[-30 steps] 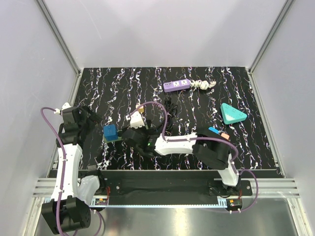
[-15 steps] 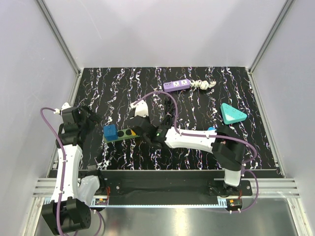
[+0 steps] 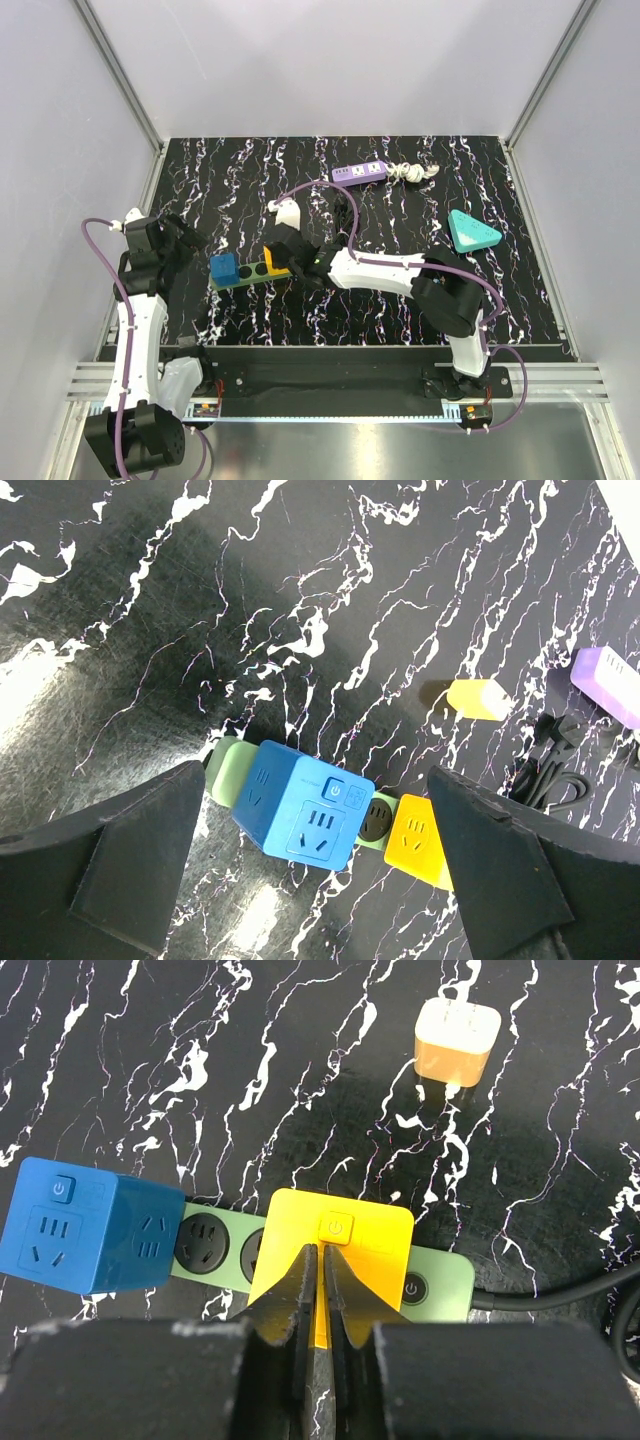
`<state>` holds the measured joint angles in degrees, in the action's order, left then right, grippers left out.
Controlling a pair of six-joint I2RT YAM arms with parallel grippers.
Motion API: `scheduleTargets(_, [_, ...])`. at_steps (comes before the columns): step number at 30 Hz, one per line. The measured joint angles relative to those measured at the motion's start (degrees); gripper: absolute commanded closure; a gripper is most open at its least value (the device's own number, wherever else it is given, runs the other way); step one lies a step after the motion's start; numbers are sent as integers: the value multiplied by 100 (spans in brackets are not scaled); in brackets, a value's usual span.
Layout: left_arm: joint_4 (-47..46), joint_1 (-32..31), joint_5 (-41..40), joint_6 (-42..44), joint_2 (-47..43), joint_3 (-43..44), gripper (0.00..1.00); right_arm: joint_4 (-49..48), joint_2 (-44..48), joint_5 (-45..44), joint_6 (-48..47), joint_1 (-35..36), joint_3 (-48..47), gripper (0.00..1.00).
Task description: Insert the plug
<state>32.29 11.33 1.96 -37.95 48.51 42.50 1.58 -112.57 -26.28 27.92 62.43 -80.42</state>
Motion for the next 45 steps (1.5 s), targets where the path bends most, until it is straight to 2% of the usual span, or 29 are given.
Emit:
scheduleTargets(14, [-96,0,232,74,9,0,1,1084,179,553,-437,2,-835,90])
scheduleTargets(19, [-136,0,282,90,9,-2,1,1106,323,605,-380,2,-756,93])
scheduleTargets(25, [-203,0,293,105,7,-76,1,872,17,789,-87,15,-363,96])
scheduleTargets(32, [-208,0,345,175,9,-87,1,907,109,787,-94,15,-280,95])
scheduleTargets(37, [-260,-22,629,411,39,-85,5,1172,387,789,-136,13,-232,92])
scheduleTargets(41, [-391,-328,951,570,72,-85,11,1281,844,800,-107,-63,-83,87])
scheduleTargets(45, [-507,-1165,1110,656,129,-22,17,1290,1447,774,20,-369,428,80])
